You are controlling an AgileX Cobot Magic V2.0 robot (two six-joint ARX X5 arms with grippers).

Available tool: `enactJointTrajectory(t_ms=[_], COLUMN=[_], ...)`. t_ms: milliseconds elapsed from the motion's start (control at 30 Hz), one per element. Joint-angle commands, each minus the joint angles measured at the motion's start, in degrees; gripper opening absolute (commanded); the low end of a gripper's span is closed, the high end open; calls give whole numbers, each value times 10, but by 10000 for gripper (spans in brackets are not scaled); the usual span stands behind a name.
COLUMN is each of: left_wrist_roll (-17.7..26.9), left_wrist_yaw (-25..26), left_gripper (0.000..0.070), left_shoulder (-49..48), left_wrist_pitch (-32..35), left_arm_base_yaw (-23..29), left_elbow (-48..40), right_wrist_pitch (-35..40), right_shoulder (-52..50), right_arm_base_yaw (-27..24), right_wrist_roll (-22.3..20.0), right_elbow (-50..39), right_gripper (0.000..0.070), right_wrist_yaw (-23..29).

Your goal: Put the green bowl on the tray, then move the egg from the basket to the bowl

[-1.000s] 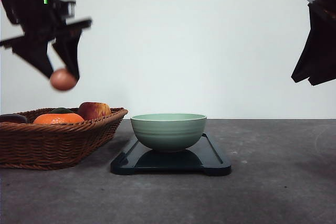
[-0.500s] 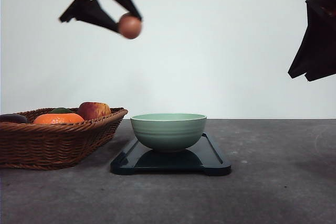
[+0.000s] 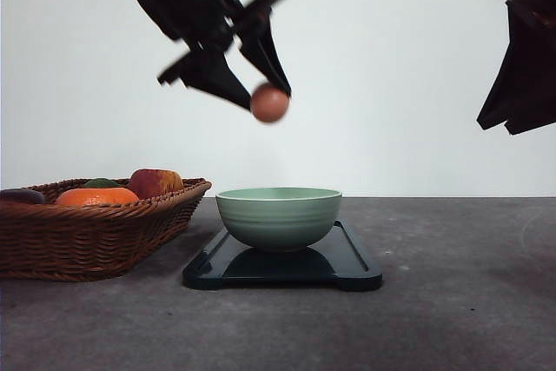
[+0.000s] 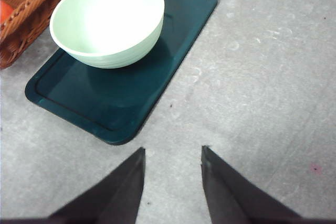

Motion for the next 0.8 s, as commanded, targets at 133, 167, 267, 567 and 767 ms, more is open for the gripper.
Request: enactJointTrajectory(t_ms=[133, 167, 267, 567, 767], left_wrist_roll=[-1, -1, 0, 5, 5], left_wrist_yaw=[-2, -2, -2, -22, -27], left_gripper=[152, 151, 151, 151, 151], left_shoulder=[55, 62, 83, 129, 149], left_wrist_pitch=[11, 11, 13, 13, 11], left_arm_base_yaw=[-15, -16, -17, -20, -21], left_elbow=[12, 12, 12, 12, 12], right_wrist_pitch=[6, 6, 5, 1, 1], right_shoulder=[4, 4, 4, 4, 4], right_arm_base_yaw=[3, 3, 3, 3, 3], right_wrist_roll=[6, 6, 6, 6, 6], right_elbow=[2, 2, 2, 2, 2], right_gripper=[209, 209, 209, 209, 209], right_wrist_yaw=[0, 0, 0, 0, 0])
